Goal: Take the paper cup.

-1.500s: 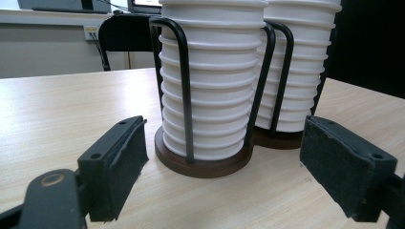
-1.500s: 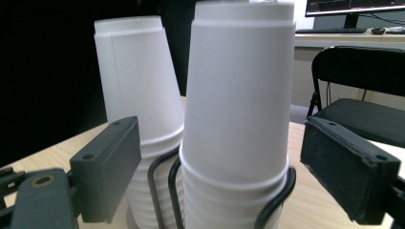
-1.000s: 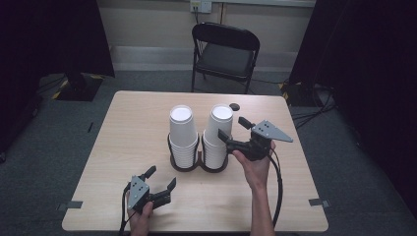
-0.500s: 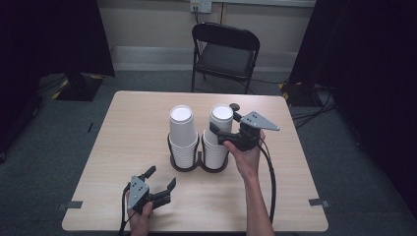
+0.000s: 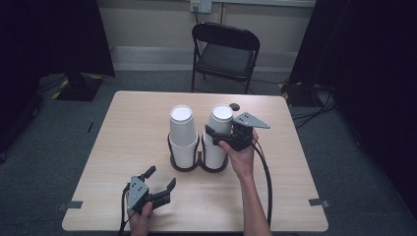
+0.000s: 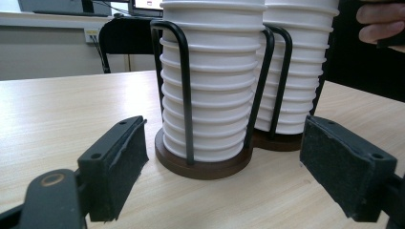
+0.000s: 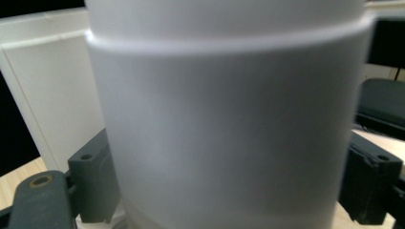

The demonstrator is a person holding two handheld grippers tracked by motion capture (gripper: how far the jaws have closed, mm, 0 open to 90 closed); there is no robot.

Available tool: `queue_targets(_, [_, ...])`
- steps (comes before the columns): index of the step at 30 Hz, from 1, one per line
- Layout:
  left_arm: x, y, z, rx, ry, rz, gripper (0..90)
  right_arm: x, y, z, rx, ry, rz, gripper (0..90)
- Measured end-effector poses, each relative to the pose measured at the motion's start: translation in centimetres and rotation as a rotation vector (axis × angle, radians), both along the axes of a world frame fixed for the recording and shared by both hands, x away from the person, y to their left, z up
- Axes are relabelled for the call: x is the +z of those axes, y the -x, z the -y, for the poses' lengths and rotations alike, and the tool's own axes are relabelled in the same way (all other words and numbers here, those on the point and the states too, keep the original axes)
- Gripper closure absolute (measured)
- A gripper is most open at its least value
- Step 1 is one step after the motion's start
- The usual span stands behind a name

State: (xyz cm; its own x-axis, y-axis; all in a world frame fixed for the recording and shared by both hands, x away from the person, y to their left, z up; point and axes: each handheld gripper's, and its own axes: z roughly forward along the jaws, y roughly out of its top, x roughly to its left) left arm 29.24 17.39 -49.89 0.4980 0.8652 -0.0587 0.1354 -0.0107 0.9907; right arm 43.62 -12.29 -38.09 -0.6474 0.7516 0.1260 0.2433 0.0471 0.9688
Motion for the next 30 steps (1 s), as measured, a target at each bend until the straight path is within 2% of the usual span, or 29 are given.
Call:
queue_targets(3, [0.0, 0.01, 0.0, 0.0, -0.001, 0.001, 16.0, -0.23, 0.03, -0.18, -0.014, 0.025, -0.004, 12.5])
queue_targets(12, [0.0, 0.02, 0.02, 0.0, -0.002, 0.001, 16.0, -0.47, 0.08, -0.37, -0.018, 0.042, -0.019, 12.0])
queue_targets(21, [0.0, 0.04, 0.05, -0.002, -0.005, 0.004, 16.0, -0.33, 0.01, -0.52, -0.022, 0.081, -0.038, 13.2])
queue_targets(26, [-0.01, 0.04, 0.07, -0.002, -0.002, 0.001, 16.0, -0.26, 0.05, -0.46, -0.015, 0.075, -0.027, 13.7])
queue_targets(27, [0.0, 0.03, 0.04, -0.003, -0.008, 0.004, 16.0, -0.14, 0.15, -0.44, -0.015, 0.066, -0.013, 14.8])
queue_targets(30, [0.01, 0.03, 0.04, -0.003, -0.011, 0.006, 16.0, -0.08, 0.17, -0.47, -0.014, 0.072, -0.016, 14.9])
